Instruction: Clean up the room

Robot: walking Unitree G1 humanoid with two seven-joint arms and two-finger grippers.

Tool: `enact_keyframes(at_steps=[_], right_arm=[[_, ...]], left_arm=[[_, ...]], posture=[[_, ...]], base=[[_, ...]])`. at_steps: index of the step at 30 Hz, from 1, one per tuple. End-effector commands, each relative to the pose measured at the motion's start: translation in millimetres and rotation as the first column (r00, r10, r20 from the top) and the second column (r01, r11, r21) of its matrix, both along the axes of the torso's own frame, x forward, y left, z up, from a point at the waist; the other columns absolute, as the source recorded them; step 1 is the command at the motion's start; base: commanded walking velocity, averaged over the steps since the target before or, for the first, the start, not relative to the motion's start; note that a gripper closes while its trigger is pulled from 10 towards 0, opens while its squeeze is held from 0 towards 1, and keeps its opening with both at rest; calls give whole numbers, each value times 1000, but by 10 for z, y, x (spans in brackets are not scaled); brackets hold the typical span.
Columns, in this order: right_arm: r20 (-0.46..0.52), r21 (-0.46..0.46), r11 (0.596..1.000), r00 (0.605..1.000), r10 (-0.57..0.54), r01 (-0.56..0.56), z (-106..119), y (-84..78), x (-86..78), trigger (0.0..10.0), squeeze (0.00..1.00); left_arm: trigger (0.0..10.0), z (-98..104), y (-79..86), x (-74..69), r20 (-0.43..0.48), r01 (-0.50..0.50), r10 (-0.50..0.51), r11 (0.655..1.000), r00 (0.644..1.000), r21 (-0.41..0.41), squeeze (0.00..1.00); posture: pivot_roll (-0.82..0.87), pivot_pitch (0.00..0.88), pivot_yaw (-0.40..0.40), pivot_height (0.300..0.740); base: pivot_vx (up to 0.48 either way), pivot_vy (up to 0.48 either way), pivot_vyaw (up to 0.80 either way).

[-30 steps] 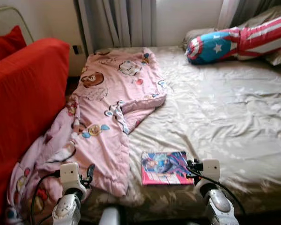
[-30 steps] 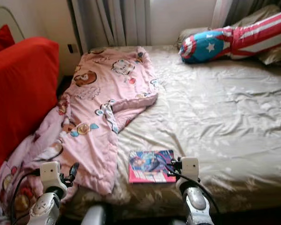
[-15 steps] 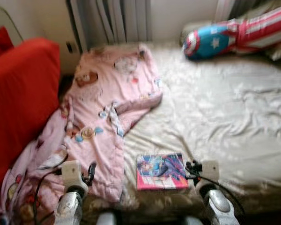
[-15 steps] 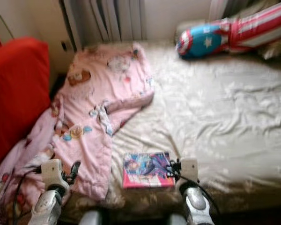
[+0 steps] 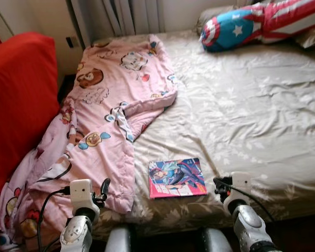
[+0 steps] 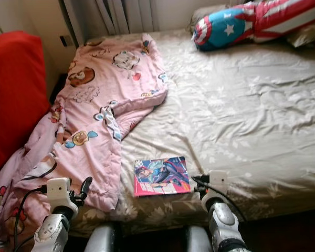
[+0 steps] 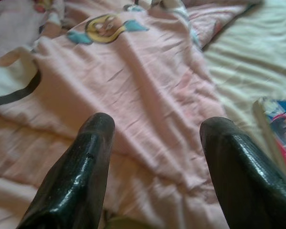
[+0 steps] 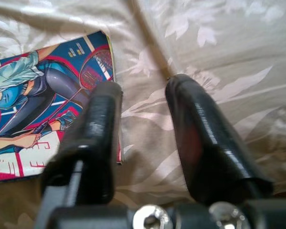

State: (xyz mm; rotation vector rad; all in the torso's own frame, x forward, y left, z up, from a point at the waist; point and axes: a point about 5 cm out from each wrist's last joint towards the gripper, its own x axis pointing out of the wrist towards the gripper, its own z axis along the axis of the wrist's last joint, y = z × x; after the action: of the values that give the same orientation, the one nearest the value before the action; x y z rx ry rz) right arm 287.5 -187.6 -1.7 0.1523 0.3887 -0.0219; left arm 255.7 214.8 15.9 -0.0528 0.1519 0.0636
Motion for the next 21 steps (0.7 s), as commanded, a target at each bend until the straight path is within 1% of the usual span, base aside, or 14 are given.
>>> enact_keyframes(at_steps=[1,4,8,9,10,12,13,14,15,16,18,19,21], right_arm=[[-31,32,999,999,-23,24,-37,39,-12,10000,1000],[-23,56,997,999,-43,45,6,54,45,10000,1000],[-16,72,996,999,-42,43,30,74,73,10000,1000],[-16,75,996,999,-40,41,34,76,80,10000,941],[-15,76,996,999,-39,40,34,76,79,10000,510],[-16,79,996,999,-41,42,30,71,74,10000,510],[-13,95,995,999,-37,38,29,73,72,10000,486],[-13,96,995,999,-34,35,29,73,72,10000,1000],[-13,95,995,999,-32,33,29,74,71,10000,1000],[-12,91,996,1000,-25,26,34,82,79,10000,635],[-12,88,996,1000,-21,22,37,86,83,10000,635],[-12,87,996,1000,-17,17,43,90,90,10000,0],[-10,91,996,1000,-18,19,54,84,103,10000,0]], left_arm=[[10000,22,97,-35,-1,-15,15,1000,1000,12,0],[10000,67,122,-41,10,-9,9,1000,1000,24,0],[10000,108,120,-30,16,-7,7,1000,1000,26,0],[10000,138,102,-27,17,-2,1,1000,1000,25,0],[10000,149,96,-31,20,1,-1,1000,1000,24,0],[10000,169,91,-45,19,4,-4,1000,1000,25,0],[10000,174,88,-61,16,4,-5,1000,1000,25,0],[10000,177,88,-72,16,3,-3,1000,1000,25,0],[10000,180,89,-80,15,2,-2,1000,1000,25,0],[10000,188,102,-116,11,-5,5,1000,1000,26,0],[10000,192,110,-133,11,-8,8,1000,1000,27,0],[10000,198,120,-168,4,-13,12,999,1000,29,0],[10000,195,129,-216,-6,-16,16,999,1000,32,0]], posture=[[46,227,97,621],[53,239,109,621],[66,254,119,621],[71,264,123,621],[79,271,125,621],[82,270,126,621],[87,278,131,621],[87,279,131,621],[87,279,131,621],[98,287,130,621],[101,289,131,621],[104,293,131,621],[116,306,136,621]], base=[[0,0,0],[0,0,0],[0,0,0],[0,0,0],[0,0,0],[0,0,0],[0,0,0],[0,0,0],[0,0,0],[0,0,0],[0,0,0],[0,0,0],[0,0,0]])
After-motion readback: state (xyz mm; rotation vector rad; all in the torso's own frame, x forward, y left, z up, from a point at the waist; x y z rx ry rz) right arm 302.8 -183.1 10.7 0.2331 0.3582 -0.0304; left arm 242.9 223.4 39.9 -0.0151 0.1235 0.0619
